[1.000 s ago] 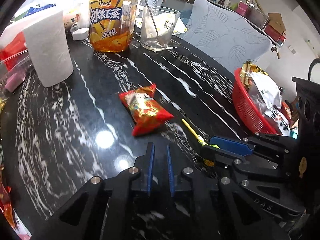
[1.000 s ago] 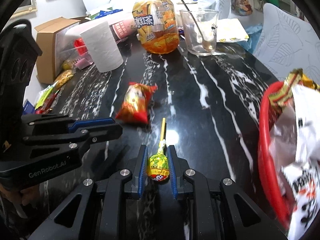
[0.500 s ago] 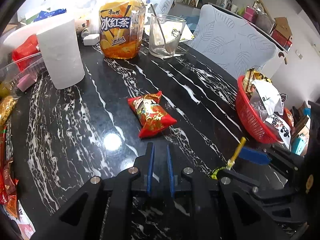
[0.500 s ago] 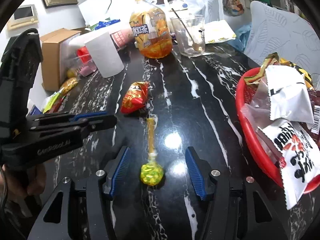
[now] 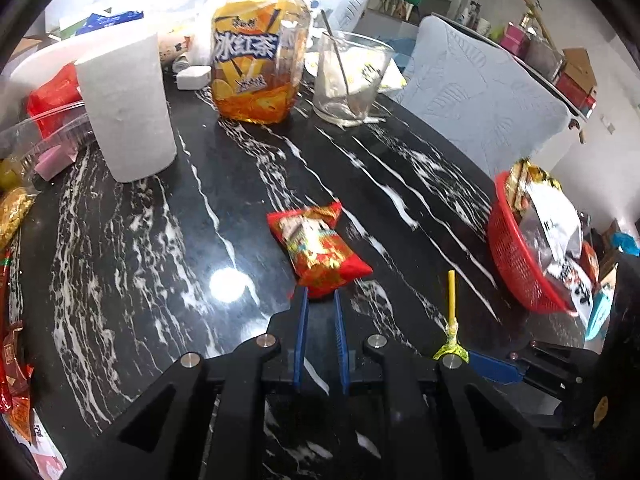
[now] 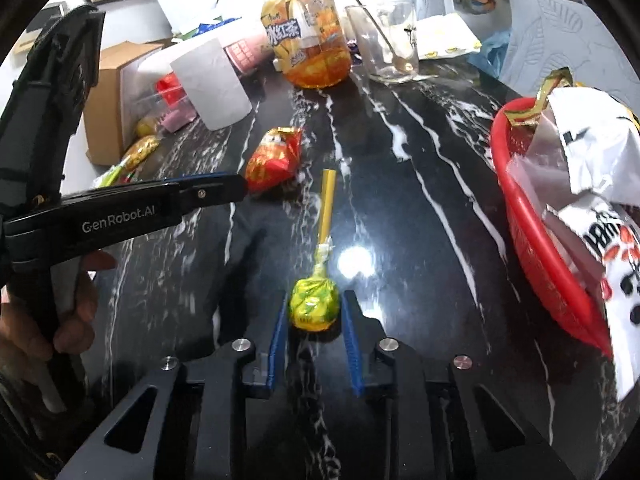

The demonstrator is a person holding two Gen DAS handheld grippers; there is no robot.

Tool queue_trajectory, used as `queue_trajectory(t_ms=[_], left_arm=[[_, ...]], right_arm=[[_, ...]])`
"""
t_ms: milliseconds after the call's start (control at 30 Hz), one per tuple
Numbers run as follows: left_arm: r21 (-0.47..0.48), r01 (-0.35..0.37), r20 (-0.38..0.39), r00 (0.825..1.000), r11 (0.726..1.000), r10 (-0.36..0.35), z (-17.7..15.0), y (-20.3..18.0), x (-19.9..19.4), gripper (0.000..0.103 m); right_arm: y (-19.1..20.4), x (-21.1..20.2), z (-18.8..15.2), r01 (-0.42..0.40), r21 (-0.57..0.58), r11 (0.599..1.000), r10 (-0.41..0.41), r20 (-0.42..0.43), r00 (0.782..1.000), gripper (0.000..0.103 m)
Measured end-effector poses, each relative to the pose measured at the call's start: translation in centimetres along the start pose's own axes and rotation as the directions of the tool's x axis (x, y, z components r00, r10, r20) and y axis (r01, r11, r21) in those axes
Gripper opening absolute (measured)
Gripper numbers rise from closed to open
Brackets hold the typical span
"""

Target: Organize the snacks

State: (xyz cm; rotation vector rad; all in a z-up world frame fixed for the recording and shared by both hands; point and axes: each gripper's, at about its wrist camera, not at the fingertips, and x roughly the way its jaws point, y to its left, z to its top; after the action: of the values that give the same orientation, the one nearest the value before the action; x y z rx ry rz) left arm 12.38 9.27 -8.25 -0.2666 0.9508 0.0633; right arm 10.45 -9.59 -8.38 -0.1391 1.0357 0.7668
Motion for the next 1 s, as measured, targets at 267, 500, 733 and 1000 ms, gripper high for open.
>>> queue_trajectory(t_ms=[267,500,733,1000], left_arm=[[-0.051,0.008,0.008,1.000,0.999,-0.008,1.7,0.5,1.0,0.068],[-0.066,0.013,0.040,0.999,0.998,-0.011,2.8,0.6,2.0,0.103],[-0.062,0.021,-0.015,1.000,0.998,-0.022,2.7,0.5,4.3,0.098],[0.014,0.036,-0.041,0.999,0.999,-0.035,1.8,-0.7,4.1,0.029]], right_arm=[[-0.2,0.0,2.4,0.022,-0.012,1.000,-0.022,0.053,0.998,0.024],[-0.4,0.2,3.6,0.033,-0.023,0.999,-0.031,0.073,0.997,0.024],[-0.9,0.7,3.9,0.049,-0.016,0.999,-0.048,0.069,0.996,0.024],[-0.9,0.7,3.9,0.044,-0.013,0.999,-0.043,0.069,0.997,0.024]])
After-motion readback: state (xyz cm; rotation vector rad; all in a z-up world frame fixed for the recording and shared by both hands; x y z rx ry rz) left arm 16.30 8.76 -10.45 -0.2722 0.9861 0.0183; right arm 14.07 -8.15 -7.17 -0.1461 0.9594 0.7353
